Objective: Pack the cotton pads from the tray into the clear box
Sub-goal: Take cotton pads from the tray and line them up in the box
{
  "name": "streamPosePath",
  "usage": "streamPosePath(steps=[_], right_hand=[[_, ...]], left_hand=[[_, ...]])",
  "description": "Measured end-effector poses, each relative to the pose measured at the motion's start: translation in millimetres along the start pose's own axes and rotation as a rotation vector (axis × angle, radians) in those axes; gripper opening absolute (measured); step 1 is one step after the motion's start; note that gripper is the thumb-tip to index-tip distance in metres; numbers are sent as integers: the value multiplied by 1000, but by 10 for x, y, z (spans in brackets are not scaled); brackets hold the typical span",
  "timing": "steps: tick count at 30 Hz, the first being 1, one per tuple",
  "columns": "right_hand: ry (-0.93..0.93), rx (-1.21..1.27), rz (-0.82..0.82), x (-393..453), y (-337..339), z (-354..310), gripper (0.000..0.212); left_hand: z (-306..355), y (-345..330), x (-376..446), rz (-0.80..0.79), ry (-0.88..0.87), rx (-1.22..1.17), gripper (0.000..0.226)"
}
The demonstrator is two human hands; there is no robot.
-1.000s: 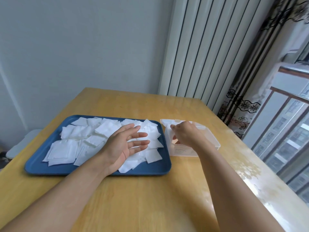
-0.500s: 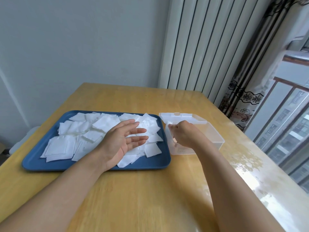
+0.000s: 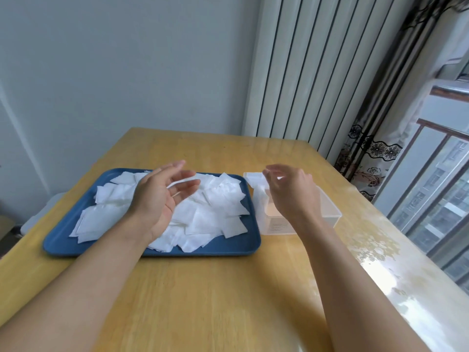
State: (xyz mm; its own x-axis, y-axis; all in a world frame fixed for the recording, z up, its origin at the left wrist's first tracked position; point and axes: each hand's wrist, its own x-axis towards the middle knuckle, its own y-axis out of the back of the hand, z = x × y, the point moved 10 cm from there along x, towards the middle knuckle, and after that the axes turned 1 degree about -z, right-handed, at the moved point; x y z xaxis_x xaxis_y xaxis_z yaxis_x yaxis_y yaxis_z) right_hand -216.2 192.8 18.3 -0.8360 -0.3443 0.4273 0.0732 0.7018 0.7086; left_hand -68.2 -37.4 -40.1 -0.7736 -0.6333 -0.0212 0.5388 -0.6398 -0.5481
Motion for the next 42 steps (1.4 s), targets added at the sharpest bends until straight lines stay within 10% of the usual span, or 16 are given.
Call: streamPosePath(steps=[6,13,18,26,42], right_hand=[[310,55,-418,-396,-825,-723,29],[194,-73,-551,-562,-1380,-882,60],[123,154,-500,-514,-1360,-868,25],[-255,860,-375,-417,-953,-533,29],[-297,1031,-171,-520,-705,-242,20]], left_hand=[[155,484,146,249,-61,86,8],[126,502,162,244,-37,121,4],[151,459,141,226,-40,121,8],[-9,52,62,-46,-13,259,19],[-261,-292,-169,-165,35,186,23]])
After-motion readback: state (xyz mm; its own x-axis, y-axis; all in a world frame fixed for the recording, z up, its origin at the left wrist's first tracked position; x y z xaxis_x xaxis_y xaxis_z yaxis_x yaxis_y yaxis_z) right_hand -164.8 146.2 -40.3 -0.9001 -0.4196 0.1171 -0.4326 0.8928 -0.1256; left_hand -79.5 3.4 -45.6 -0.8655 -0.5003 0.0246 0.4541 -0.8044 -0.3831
